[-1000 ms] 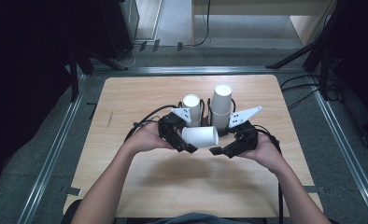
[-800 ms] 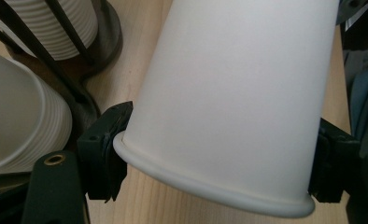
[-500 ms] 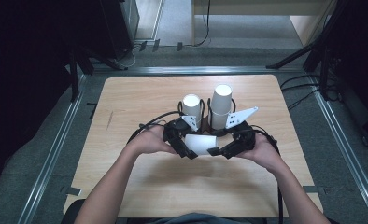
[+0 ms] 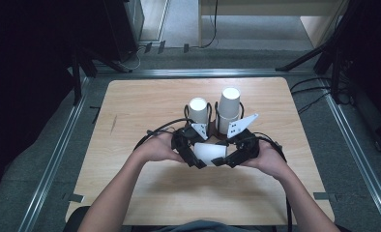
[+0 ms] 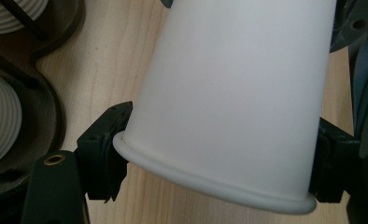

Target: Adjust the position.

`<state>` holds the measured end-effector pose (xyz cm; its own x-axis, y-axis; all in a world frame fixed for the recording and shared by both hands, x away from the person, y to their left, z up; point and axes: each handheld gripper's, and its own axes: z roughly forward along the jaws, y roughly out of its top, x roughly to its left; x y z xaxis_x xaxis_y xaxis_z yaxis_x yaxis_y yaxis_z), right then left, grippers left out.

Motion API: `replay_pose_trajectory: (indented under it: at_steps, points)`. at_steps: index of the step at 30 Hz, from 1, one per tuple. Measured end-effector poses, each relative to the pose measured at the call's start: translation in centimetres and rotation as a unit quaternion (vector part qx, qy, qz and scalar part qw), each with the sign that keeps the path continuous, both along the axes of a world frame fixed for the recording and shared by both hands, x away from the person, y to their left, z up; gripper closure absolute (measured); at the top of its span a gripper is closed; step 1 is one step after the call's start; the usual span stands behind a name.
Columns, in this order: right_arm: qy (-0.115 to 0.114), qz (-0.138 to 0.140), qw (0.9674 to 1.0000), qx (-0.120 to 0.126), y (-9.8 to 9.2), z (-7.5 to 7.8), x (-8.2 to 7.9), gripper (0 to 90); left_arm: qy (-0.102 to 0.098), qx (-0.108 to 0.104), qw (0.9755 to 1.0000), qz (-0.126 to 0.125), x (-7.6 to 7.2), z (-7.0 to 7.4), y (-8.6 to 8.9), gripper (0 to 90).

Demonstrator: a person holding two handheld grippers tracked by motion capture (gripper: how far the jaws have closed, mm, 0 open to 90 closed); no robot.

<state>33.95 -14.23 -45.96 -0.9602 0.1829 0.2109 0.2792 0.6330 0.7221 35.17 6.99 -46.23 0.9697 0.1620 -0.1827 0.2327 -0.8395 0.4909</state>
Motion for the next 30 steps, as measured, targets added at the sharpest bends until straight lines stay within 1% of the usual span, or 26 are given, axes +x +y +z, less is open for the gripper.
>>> replay_pose_trajectory:
  at_steps: [1, 3, 4, 6, 8, 9, 10, 11, 12, 13, 14, 15, 17, 18, 19, 20, 21, 22, 25, 26, 27, 28, 29, 30]
  points:
    - [0.003, -0.001, 1.0000, -0.002, 0.0, 0.0, 0.0, 33.8, 0.001, 0.002, 1.0000, -0.004, 0.0, 0.0, 0.0, 22.3]
    - [0.010, 0.000, 0.9999, -0.004, 0.0, 0.1, 0.0, 34.0, 0.001, -0.001, 1.0000, -0.006, -0.1, 0.1, 0.0, 22.2]
    - [0.016, 0.002, 0.9999, -0.003, 0.0, 0.1, 0.0, 34.1, 0.004, -0.002, 1.0000, -0.007, 0.0, 0.1, 0.0, 21.7]
    - [0.016, 0.001, 0.9999, -0.002, 0.0, 0.1, 0.0, 34.1, -0.001, -0.004, 1.0000, -0.008, -0.1, 0.1, 0.1, 20.5]
    - [0.013, 0.000, 0.9999, 0.000, -0.1, 0.2, 0.0, 33.9, -0.010, -0.016, 0.9998, -0.004, -0.2, 0.2, 0.3, 19.8]
    - [0.006, -0.001, 1.0000, 0.006, -0.2, 0.4, 0.0, 33.7, -0.015, -0.025, 0.9996, 0.001, -0.3, 0.3, 0.4, 17.8]
    - [0.006, -0.003, 1.0000, 0.007, -0.3, 0.4, 0.0, 33.8, -0.014, -0.031, 0.9994, 0.004, -0.2, 0.3, 0.5, 16.5]
    - [0.003, -0.003, 1.0000, 0.008, -0.4, 0.5, 0.1, 33.7, -0.010, -0.042, 0.9990, 0.014, -0.1, 0.5, 0.8, 15.5]
    - [0.003, -0.003, 1.0000, 0.008, -0.4, 0.5, 0.1, 33.7, -0.010, -0.042, 0.9990, 0.014, -0.1, 0.5, 0.8, 15.4]
    - [-0.002, -0.007, 0.9999, 0.011, -0.6, 0.6, 0.1, 33.6, 0.002, -0.052, 0.9983, 0.024, 0.1, 0.5, 1.1, 15.4]
    - [-0.004, -0.008, 0.9999, 0.012, -0.7, 0.6, 0.1, 33.6, 0.002, -0.052, 0.9983, 0.024, 0.1, 0.5, 1.1, 15.4]
    - [-0.004, -0.008, 0.9999, 0.012, -0.7, 0.6, 0.1, 33.6, 0.000, -0.058, 0.9979, 0.028, 0.1, 0.6, 1.3, 15.4]
    - [-0.007, -0.012, 0.9998, 0.017, -0.9, 0.7, 0.2, 33.5, 0.003, -0.067, 0.9971, 0.035, 0.1, 0.7, 1.5, 15.4]
    - [-0.007, -0.012, 0.9998, 0.017, -0.9, 0.7, 0.2, 33.5, -0.001, -0.070, 0.9969, 0.037, 0.1, 0.7, 1.6, 15.4]
    - [-0.007, -0.012, 0.9996, 0.023, -1.0, 0.8, 0.2, 33.5, 0.005, -0.080, 0.9959, 0.043, 0.2, 0.8, 1.7, 14.0]
    - [-0.006, -0.013, 0.9996, 0.024, -1.1, 0.8, 0.2, 33.5, 0.005, -0.080, 0.9959, 0.043, 0.2, 0.8, 1.7, 13.4]
    - [-0.006, -0.013, 0.9996, 0.024, -1.1, 0.8, 0.2, 33.5, 0.002, -0.084, 0.9954, 0.047, 0.1, 0.8, 1.7, 13.4]
    - [-0.006, -0.014, 0.9996, 0.025, -1.1, 0.9, 0.2, 33.5, 0.001, -0.086, 0.9949, 0.053, 0.1, 0.8, 1.7, 11.4]
    - [-0.010, -0.018, 0.9993, 0.030, -1.4, 1.1, 0.3, 33.4, 0.003, -0.094, 0.9938, 0.059, 0.1, 0.9, 1.9, 8.7]
    - [-0.013, -0.022, 0.9991, 0.035, -1.5, 1.2, 0.3, 33.4, 0.000, -0.098, 0.9933, 0.062, 0.0, 0.9, 1.9, 6.9]
    - [-0.013, -0.022, 0.9991, 0.035, -1.5, 1.2, 0.3, 33.4, 0.002, -0.100, 0.9929, 0.065, 0.0, 0.9, 1.9, 6.9]
    - [-0.016, -0.023, 0.9987, 0.041, -1.8, 1.3, 0.3, 33.3, 0.003, -0.111, 0.9915, 0.068, -0.1, 1.0, 2.0, 6.4]
    - [-0.016, -0.023, 0.9987, 0.041, -1.8, 1.3, 0.3, 33.3, 0.003, -0.111, 0.9915, 0.068, -0.1, 1.0, 2.0, 6.4]
    - [-0.017, -0.023, 0.9986, 0.044, -1.8, 1.3, 0.3, 33.3, 0.005, -0.116, 0.9908, 0.071, -0.1, 1.0, 2.0, 6.4]
